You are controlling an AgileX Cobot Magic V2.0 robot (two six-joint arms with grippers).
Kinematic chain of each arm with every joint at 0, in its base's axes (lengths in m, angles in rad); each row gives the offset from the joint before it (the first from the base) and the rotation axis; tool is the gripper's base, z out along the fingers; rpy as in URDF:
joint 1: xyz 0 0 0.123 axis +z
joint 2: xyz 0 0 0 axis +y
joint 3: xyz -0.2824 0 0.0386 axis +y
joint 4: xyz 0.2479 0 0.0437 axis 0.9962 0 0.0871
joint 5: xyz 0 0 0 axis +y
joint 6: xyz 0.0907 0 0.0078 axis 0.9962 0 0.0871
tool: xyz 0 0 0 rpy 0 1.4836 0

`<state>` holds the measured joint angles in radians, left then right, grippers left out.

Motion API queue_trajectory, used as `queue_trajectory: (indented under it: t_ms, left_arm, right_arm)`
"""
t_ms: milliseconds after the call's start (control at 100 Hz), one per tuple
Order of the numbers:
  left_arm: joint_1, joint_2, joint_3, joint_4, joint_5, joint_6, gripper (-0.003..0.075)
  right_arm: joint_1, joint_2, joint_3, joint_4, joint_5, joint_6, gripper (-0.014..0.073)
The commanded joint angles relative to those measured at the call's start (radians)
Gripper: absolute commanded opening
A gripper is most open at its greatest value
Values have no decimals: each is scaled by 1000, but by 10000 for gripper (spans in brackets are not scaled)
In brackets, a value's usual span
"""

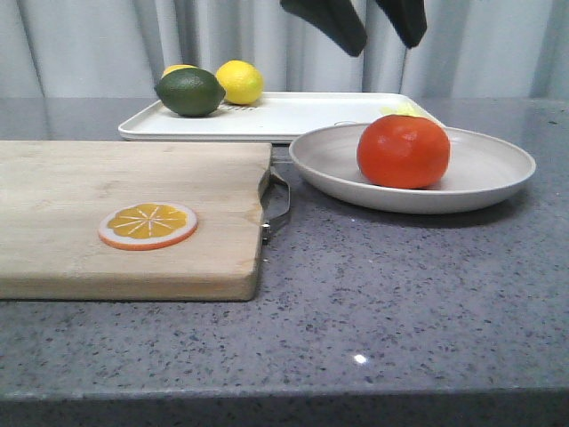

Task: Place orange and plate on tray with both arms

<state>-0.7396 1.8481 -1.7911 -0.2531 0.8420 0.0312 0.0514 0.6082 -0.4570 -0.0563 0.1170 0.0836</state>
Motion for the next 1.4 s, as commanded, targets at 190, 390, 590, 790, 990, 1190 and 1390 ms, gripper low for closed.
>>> queue_trajectory:
  t_ms: [190, 390, 590, 790, 990, 1190, 1390]
  left_arm:
    - [-1, -247, 171, -16, -150, 1, 195]
    - [-1, -428, 395, -8, -244, 1, 137]
    - [-1, -627, 631, -5, -337, 1, 94]
    - [-1, -823, 831, -5, -409, 1, 38]
    - [-1, -1025, 988, -5, -429, -1, -16]
    - [-1, -1191, 1093, -4, -427, -8, -20]
    - [-1, -1258, 1120, 9, -425, -8, -20]
  right_arm:
    - [-5, 5, -37, -11, -85, -4, -67]
    - [-5, 5, -37, -11, -84, -4, -67]
    - [-5, 5, -37, -11, -85, -4, -67]
    - [-5, 5, -37, -11, -84, -4, -67]
    - [-5, 5, -37, -11, -84, -4, -67]
    - [-5, 5, -37, -11, -77, -4, -67]
    - [-5, 5, -37, -11, -77, -4, -67]
